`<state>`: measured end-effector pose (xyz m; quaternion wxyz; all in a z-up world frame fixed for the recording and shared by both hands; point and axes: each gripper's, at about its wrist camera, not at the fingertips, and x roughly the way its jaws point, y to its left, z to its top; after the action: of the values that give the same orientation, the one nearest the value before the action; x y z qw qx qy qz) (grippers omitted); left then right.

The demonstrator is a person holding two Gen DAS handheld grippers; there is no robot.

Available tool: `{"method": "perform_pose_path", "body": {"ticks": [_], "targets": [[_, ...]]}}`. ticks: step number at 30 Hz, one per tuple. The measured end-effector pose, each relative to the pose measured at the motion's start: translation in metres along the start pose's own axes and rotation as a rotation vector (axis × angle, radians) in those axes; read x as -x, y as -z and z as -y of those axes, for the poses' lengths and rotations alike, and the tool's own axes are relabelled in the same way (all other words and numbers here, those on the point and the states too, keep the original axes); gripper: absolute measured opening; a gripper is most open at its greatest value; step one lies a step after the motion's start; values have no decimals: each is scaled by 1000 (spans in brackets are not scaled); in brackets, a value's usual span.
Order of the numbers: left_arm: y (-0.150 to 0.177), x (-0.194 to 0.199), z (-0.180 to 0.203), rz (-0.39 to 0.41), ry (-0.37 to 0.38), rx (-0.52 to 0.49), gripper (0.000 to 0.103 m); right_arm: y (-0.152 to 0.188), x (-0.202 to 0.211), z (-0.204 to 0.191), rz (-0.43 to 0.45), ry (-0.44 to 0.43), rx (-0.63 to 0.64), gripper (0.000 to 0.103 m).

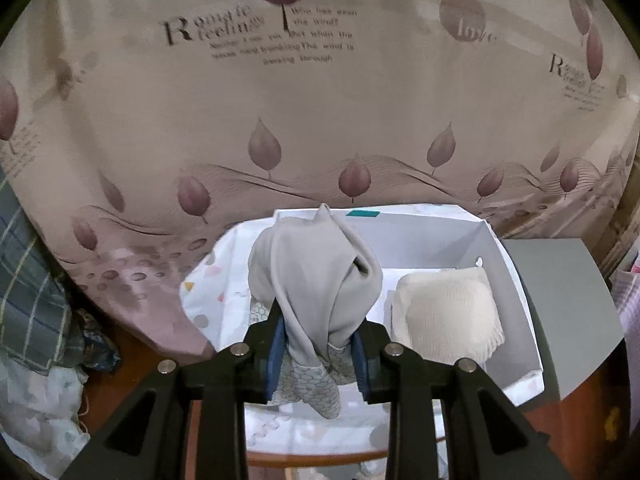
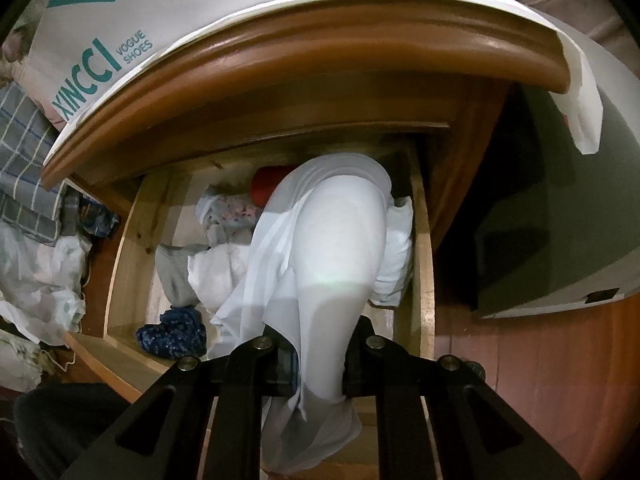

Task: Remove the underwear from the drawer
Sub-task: 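Lift the grey garment with the left tool and carry it over the white box, then open the left tool to drop the grey garment into the box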

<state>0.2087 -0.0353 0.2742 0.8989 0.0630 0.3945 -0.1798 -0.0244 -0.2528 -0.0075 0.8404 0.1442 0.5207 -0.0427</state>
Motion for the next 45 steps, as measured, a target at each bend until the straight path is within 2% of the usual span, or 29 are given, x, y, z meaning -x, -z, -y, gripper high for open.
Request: {"method": "perform_pose_path", "body": {"ticks": [9,19,22,26,31,36,40,45], "targets": [[9,-67,22,-116,7,-13,29,1,-1,3,-4,-6,-8,13],[21,-88,40,-175,3,-27,31,0,-3,3,-13,-15,-6,13],[23,-89,44,-176,-19,-31,34,1,-3,3,-14,-15,-6,13],[23,-84,44,-161,-40,-29,40,0,-4,3,-13,-15,-5,13],[23,-65,43,-116,-22,-21,59,0,-3,3,-14,-16,-6,13],[26,-42,40,-84,7,-1,61,0,-3,3,-13,-15,-5,13],[37,-10,34,-18,11,9,61,0,-2,2,-7,-16,7,13],[69,24,23,37,-47,5,63,0,-2,1,-6,-14,14,13]]}}
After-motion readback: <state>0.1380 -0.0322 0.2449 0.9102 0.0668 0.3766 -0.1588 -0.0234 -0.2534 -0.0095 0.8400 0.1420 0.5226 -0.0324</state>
